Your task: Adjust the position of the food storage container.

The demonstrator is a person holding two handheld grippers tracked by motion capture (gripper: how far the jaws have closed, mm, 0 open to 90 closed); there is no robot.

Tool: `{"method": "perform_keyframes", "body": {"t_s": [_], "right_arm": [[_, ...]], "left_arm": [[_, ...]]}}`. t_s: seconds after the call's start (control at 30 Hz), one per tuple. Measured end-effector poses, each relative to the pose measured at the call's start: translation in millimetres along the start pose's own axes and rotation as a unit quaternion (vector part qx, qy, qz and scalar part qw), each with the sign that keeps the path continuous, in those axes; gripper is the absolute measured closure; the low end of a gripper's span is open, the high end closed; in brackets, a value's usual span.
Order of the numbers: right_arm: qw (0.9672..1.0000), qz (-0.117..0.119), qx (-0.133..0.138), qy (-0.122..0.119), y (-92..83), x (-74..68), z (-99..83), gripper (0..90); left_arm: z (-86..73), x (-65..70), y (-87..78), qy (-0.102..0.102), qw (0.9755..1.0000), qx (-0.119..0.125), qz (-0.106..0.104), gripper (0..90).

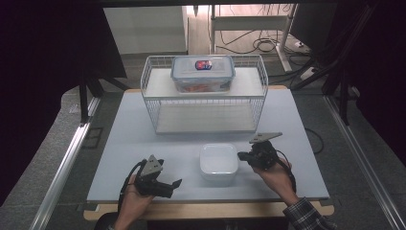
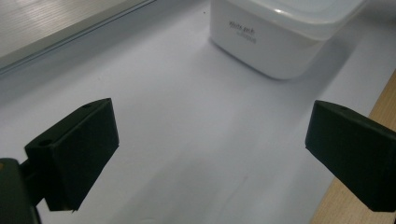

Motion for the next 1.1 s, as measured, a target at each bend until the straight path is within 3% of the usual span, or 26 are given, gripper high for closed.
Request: {"method": "perform_keyframes", "body": {"t_s": [0.23, 0.33, 0.43, 0.67, 0.73, 0.9, 1.0, 1.1], "right_arm": [[0.9998, 0.018, -0.001, -0.012, 9.6, -15.1, 6.7, 89.6], [0.9997, 0.017, 0.006, -0.016, 8.4, -18.6, 5.8, 89.5], [0.9996, -0.001, 0.018, -0.022, 2.3, -18.0, 3.7, 85.6], [0.9977, -0.033, 0.049, -0.032, -12.3, -12.3, -9.9, 52.7], [0.9971, -0.044, 0.053, -0.033, -15.0, -12.5, -13.1, 41.4], [0.9963, -0.030, 0.075, -0.031, -19.3, -13.0, -21.3, 20.2], [0.9963, -0.020, 0.075, -0.037, -18.0, -14.2, -27.8, 9.5], [0.9966, -0.017, 0.067, -0.046, -15.5, -14.7, -33.3, 6.5]], "left_arm": [[0.1, -0.3, -0.6, -0.003, 1.0000, 0.001, -0.001, 2.3], [0.1, 0.0, -0.7, -0.002, 1.0000, 0.000, 0.001, 2.3], [0.1, 0.2, -1.1, -0.002, 1.0000, -0.002, 0.000, 2.5], [0.3, 1.4, -1.0, 0.001, 0.9998, -0.018, 0.012, 1.6], [1.1, 1.9, -2.4, -0.001, 0.9999, -0.013, 0.005, 1.3], [0.8, 1.7, -4.9, 0.000, 1.0000, -0.005, -0.001, 1.2], [-0.8, -0.5, -3.7, -0.001, 1.0000, -0.002, 0.008, 0.5], [-2.4, -2.7, -1.2, -0.011, 0.9999, -0.001, 0.004, 0.2]]}}
Point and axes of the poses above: each handheld gripper's, and its own axes: y roughly forward along the jaws, z roughly out of its top, x roughly to its right, the point moved 1 cm from there along y, roughly forward along the jaws, and after that the axes turned 8 degrees about -x, right-handed, at the moved point
